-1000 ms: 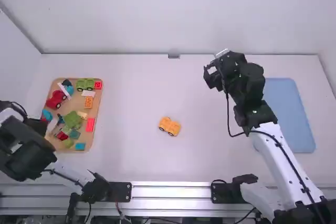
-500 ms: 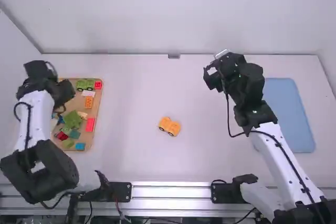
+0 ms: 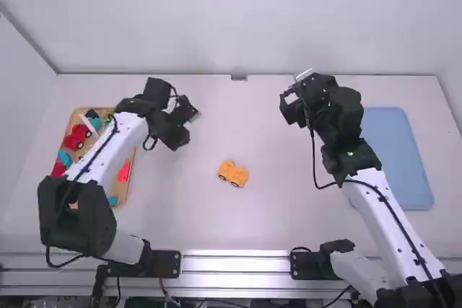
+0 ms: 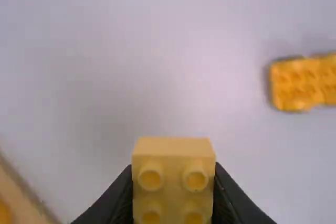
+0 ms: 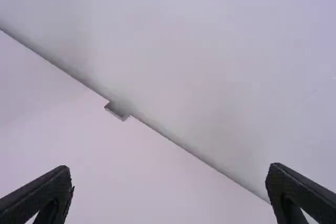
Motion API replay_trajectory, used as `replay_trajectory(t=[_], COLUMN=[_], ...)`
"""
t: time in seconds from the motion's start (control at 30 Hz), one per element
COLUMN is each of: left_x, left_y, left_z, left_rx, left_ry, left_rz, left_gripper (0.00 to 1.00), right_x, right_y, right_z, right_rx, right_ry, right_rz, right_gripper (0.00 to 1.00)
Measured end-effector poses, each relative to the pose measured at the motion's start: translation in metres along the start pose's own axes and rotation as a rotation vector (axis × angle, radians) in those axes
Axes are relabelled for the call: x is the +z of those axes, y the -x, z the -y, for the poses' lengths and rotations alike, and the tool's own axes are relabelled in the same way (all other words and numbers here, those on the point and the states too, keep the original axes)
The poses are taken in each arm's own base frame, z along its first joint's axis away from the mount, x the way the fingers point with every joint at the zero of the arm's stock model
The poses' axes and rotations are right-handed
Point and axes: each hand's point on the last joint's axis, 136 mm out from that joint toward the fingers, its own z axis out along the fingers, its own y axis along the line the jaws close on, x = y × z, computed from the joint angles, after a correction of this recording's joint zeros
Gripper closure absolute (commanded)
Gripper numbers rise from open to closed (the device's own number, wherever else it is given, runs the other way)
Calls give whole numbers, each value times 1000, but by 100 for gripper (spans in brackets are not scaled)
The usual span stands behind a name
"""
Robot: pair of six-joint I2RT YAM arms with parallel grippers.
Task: Assemble lego blocks to make yellow taxi
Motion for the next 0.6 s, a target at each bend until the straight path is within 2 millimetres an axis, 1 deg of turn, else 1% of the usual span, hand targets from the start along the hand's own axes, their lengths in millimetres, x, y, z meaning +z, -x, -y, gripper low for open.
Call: replay_trajectory(t=[0.03,0.07,0.13,0.2,0.23,0.3,0.33,0.43,0.47,0.6], left_x=[7,9,25,34,44,52,62,81,90,108], left_y=[2,2,2,0,-3,-8,-16,-28,-32,-35], left_z=[9,10,24,29,33,34,36,39,39,37], left_rx=[78,97,252,319,387,438,484,543,565,606], left_ry=[-27,-33,-80,-100,-123,-143,-169,-205,-212,-198], left_rz=[-12,-15,-46,-61,-79,-92,-112,-136,-139,-121], left_gripper=[98,98,98,98,98,98,98,98,98,98], right_x=[0,0,0,0,0,0,0,0,0,0], right_y=[0,0,0,0,0,0,0,0,0,0], right_z=[0,0,0,0,0,0,0,0,0,0], right_rx=[0,0,0,1,0,0,0,0,1,5], right_ry=[-1,0,-1,-3,-2,-1,0,-2,0,-3], right_rz=[0,-1,-1,-2,-2,-1,-1,-1,-1,-2], right_gripper=[1,2,1,2,2,2,2,2,2,2])
